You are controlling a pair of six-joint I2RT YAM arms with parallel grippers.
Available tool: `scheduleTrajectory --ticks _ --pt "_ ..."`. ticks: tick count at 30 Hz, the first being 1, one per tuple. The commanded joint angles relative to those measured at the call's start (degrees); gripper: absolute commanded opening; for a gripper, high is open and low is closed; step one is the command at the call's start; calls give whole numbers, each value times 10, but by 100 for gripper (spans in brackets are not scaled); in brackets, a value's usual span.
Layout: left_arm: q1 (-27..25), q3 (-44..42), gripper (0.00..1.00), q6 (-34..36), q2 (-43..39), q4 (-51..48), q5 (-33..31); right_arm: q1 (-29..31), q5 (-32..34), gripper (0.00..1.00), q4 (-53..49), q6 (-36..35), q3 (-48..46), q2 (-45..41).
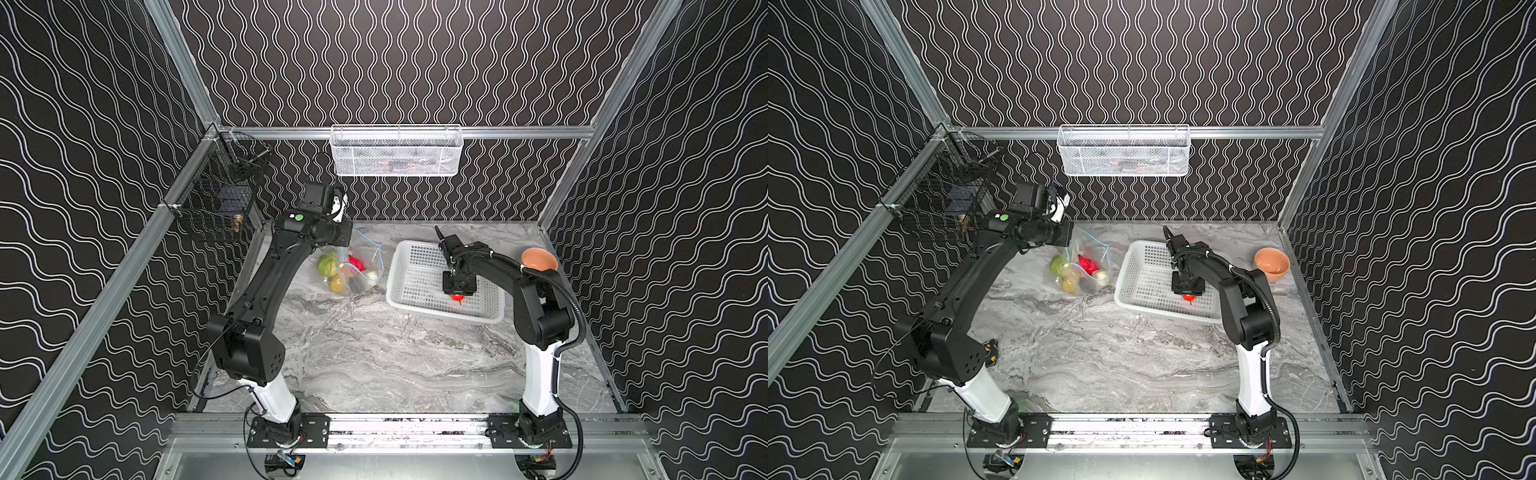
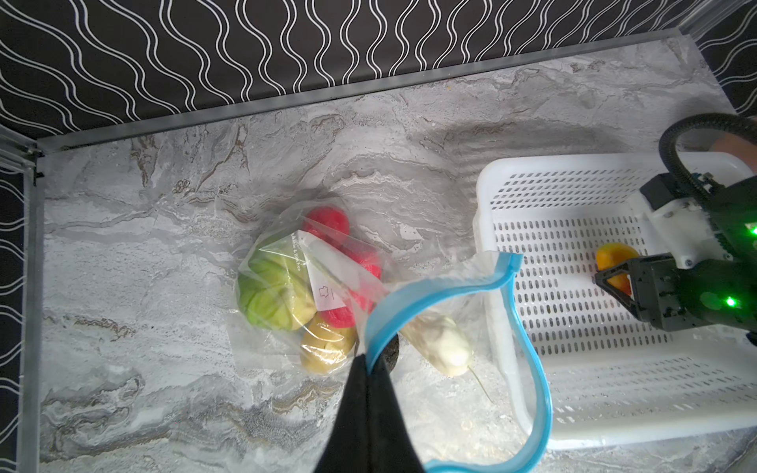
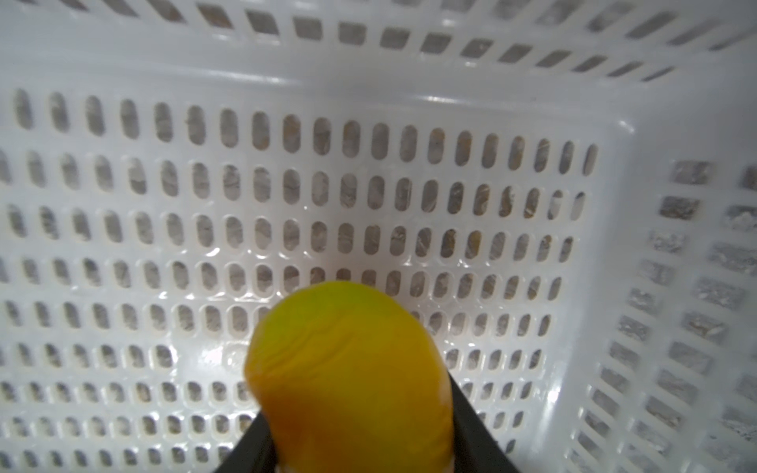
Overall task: Place the food in the zip-top bag and seal the zipper
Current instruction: 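Close the right gripper on the mango and lift it, then carry the mango over the bag held by the left gripper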
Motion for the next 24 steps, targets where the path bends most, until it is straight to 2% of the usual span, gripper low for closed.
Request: scheduleTrajectory --ticks 1,14,24 --pt "1 -2 0 4 -6 14 5 -1 -14 33 13 1 3 -10" --pt "1 -1 0 -2 -2 14 32 -1 -64 25 65 21 4 -39" --pt "1 -18 0 -2 -14 22 38 -1 -87 25 119 46 -5 -77"
